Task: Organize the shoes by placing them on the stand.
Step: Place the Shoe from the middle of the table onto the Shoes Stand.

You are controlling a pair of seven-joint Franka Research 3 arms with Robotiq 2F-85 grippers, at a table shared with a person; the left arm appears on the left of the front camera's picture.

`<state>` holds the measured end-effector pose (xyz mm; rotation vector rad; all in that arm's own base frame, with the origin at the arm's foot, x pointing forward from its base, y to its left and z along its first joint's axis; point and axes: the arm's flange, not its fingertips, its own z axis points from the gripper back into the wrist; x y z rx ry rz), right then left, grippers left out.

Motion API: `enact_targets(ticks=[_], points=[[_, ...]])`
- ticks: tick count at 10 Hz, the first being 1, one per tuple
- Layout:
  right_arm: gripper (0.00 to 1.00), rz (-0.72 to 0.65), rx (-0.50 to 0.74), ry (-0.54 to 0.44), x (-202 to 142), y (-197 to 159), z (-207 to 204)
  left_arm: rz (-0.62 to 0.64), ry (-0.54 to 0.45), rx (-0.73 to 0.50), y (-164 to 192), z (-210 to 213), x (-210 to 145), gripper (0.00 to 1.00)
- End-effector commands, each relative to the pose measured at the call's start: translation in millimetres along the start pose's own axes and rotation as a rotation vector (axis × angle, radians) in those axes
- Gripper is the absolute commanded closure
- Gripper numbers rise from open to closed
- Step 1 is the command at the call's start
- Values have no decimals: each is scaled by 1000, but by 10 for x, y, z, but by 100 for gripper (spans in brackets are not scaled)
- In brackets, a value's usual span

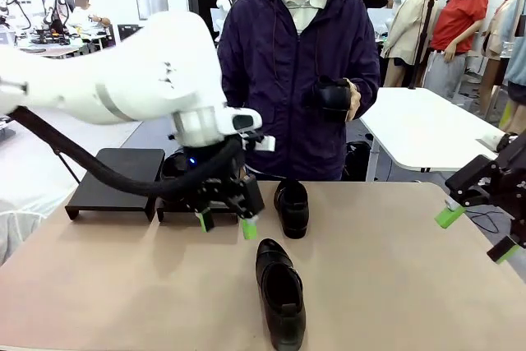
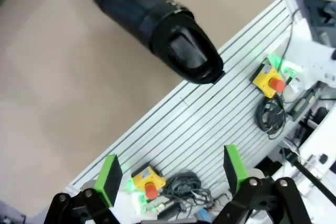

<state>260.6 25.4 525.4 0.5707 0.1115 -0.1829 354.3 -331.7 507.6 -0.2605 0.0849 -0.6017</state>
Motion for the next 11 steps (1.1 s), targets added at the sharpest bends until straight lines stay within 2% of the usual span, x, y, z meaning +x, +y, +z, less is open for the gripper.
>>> enact_targets(ticks=[1, 2, 3, 6, 7, 11], points=[[0, 13, 23, 8, 15, 16, 36, 16, -11, 16, 68, 149, -110, 0], [0, 13, 23, 8, 15, 16, 36, 0, 0, 0, 0, 0, 0, 0], [0, 13, 23, 8, 15, 16, 36, 102, -86, -17, -103, -124, -171, 0], [0, 13, 23, 8, 15, 16, 36, 404, -187, 65, -488, -649, -729, 0], [0, 13, 23, 8, 15, 16, 36, 532, -281, 75, -538, -781, -712, 0], [0, 13, 23, 8, 15, 16, 36, 737, -267, 159, -515, -1305, -256, 0]])
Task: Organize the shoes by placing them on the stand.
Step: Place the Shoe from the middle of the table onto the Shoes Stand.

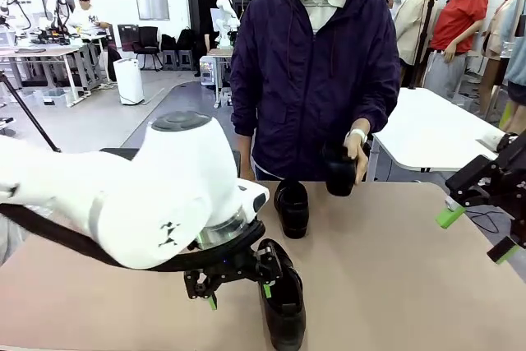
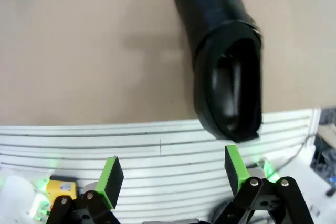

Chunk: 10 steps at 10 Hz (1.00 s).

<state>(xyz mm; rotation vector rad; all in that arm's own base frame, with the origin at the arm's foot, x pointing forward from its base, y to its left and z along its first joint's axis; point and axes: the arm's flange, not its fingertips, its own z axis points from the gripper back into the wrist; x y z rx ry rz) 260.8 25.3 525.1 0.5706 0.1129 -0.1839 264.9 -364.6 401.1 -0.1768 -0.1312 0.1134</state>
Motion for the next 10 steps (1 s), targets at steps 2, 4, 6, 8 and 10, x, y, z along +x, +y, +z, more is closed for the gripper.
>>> enact_targets(ticks=[2, 4, 6, 8, 10], points=[[0, 14, 23, 7, 12, 19, 37, 98, 3, 100, -286, -251, 317, 0], [0, 14, 23, 7, 12, 19, 37, 72, 40, 93, -357, -388, 321, 0], [0, 14, 23, 7, 12, 19, 37, 61, 70, 70, -377, -475, 336, 0], [0, 14, 23, 7, 12, 19, 37, 52, 92, 99, -421, -594, 362, 0], [0, 14, 23, 7, 12, 19, 37, 44, 87, 114, -419, -670, 369, 0]])
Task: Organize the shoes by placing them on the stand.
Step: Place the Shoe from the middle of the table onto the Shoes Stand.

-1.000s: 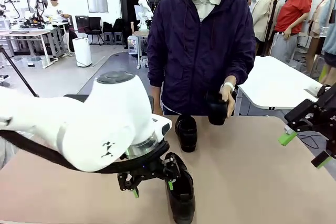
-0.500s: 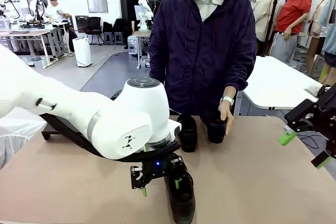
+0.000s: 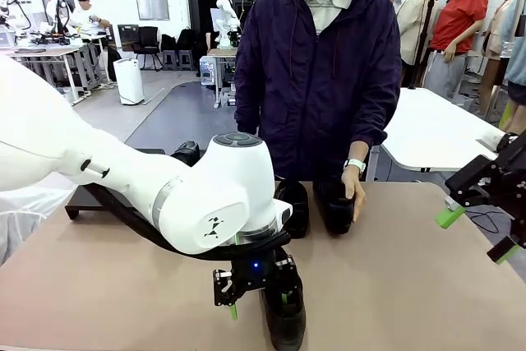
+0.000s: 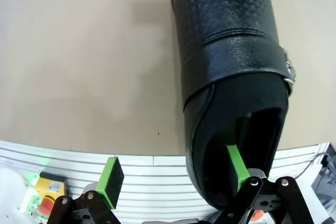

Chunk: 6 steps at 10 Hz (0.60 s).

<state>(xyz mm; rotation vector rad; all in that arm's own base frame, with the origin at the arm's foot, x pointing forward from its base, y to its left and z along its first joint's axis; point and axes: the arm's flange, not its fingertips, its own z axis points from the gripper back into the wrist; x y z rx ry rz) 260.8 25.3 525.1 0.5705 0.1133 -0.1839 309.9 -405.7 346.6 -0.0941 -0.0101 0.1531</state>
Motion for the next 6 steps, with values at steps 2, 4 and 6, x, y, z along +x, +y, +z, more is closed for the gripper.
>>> enact_targets(ticks=[2, 4, 6], points=[[0, 14, 23, 7, 12, 19, 38, -2, -58, 34, -69, 12, 46, 37], [0, 14, 23, 7, 12, 19, 38, -11, -65, 38, -82, 11, 40, 100], [0, 14, 23, 7, 12, 19, 38, -16, -67, 40, -94, 10, 45, 100]])
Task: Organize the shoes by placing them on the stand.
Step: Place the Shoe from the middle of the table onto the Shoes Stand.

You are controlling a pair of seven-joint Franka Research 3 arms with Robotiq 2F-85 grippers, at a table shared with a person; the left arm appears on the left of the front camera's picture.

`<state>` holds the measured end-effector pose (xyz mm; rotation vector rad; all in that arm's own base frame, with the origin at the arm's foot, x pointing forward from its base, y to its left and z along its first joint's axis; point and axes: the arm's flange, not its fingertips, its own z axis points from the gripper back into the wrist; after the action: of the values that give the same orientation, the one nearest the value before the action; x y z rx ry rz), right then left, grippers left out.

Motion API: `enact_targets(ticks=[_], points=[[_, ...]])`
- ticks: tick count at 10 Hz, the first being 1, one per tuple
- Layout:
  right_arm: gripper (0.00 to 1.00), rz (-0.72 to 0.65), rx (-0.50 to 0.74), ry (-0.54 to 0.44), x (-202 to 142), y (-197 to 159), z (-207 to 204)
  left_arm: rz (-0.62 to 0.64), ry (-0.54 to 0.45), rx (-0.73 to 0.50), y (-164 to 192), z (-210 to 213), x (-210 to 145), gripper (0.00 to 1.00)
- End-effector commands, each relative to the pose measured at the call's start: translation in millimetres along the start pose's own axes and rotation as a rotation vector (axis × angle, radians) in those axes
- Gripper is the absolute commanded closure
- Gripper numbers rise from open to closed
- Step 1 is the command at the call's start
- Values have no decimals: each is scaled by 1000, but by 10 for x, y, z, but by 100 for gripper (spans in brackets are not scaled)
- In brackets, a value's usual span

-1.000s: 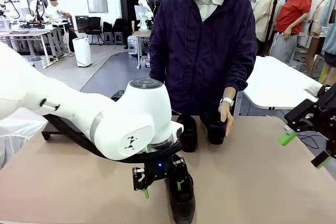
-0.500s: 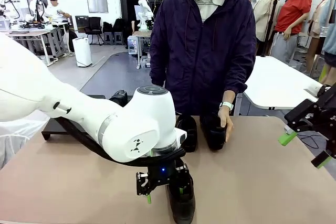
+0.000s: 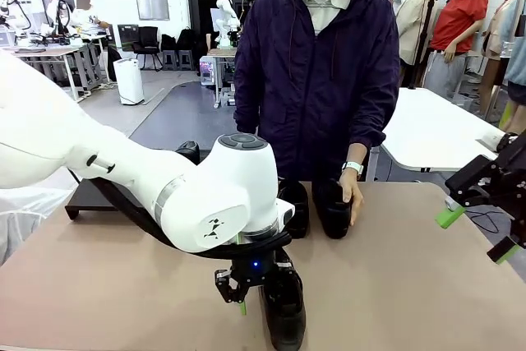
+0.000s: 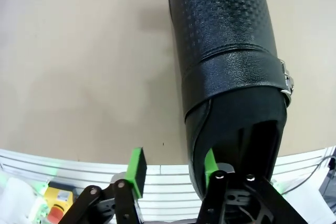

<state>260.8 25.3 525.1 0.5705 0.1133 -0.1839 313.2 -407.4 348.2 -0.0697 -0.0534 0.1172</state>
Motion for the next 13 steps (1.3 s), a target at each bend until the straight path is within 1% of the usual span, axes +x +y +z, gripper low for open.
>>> enact_targets(ticks=[1, 4, 7, 8, 10, 11, 12, 13], points=[[0, 14, 23, 7, 12, 19, 38, 18, -26, 23, -70, 1, 21, 100], [0, 14, 23, 7, 12, 19, 38, -15, -71, 23, -96, 19, 7, 100], [0, 14, 23, 7, 12, 19, 38, -21, -91, -11, -42, 90, -30, 100], [0, 14, 23, 7, 12, 19, 38, -32, -100, -33, 57, 206, -50, 100], [0, 14, 23, 7, 12, 19, 38, -74, -161, -103, 481, 753, -257, 100], [0, 14, 23, 7, 12, 19, 38, -71, -218, -101, 724, 1017, -447, 100], [0, 14, 23, 7, 12, 19, 38, -138, -258, -132, 910, 1219, -674, 100], [0, 14, 23, 7, 12, 19, 38, -192, -308, -147, 1069, 1330, -889, 100]])
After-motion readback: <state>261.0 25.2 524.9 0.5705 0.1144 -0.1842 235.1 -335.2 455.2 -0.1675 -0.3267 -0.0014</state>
